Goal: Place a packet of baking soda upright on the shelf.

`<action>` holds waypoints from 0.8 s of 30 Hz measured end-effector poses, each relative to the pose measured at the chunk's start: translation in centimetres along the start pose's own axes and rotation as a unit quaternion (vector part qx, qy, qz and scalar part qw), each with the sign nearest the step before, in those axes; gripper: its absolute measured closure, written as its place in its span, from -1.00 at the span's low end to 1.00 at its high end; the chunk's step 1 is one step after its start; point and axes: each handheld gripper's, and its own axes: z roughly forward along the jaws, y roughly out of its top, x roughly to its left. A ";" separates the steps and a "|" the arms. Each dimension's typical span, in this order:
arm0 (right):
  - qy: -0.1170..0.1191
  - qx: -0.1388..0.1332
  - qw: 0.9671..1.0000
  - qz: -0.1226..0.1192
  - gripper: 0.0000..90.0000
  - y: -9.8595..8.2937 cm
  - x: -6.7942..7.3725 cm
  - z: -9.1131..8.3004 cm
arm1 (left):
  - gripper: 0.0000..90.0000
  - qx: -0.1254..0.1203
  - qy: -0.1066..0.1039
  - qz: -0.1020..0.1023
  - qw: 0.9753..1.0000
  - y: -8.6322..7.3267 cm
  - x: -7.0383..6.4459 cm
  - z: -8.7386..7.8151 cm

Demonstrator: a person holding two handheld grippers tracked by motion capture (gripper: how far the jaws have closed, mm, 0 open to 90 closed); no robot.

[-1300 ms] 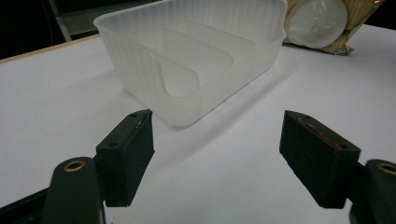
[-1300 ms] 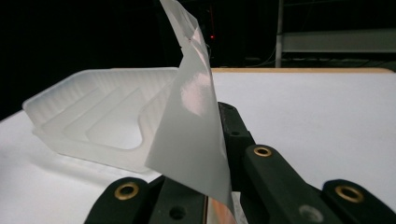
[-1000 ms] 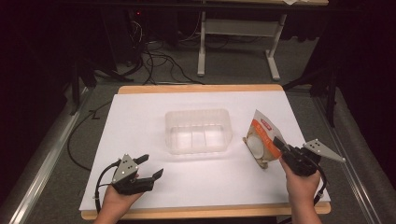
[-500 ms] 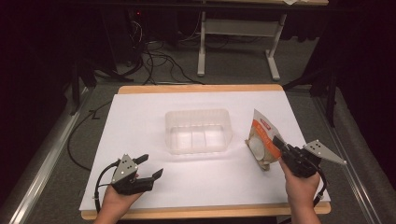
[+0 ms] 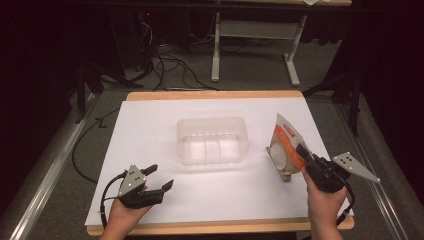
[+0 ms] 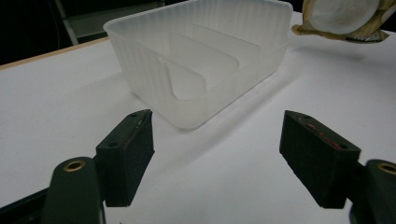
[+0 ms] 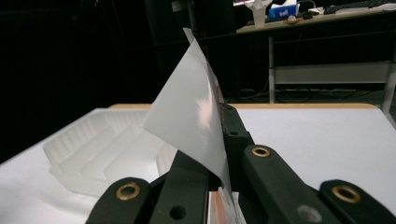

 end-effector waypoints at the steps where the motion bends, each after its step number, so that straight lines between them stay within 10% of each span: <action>1: 0.001 -0.006 1.000 0.005 1.00 0.2 0.0 0.0 | -0.41 0.002 0.000 0.000 1.000 0.0 0.0 0.0; 24: 0.013 -0.044 0.999 0.004 1.00 5.7 3.1 3.2 | -0.41 -0.005 0.001 -0.005 1.000 0.0 0.4 -0.5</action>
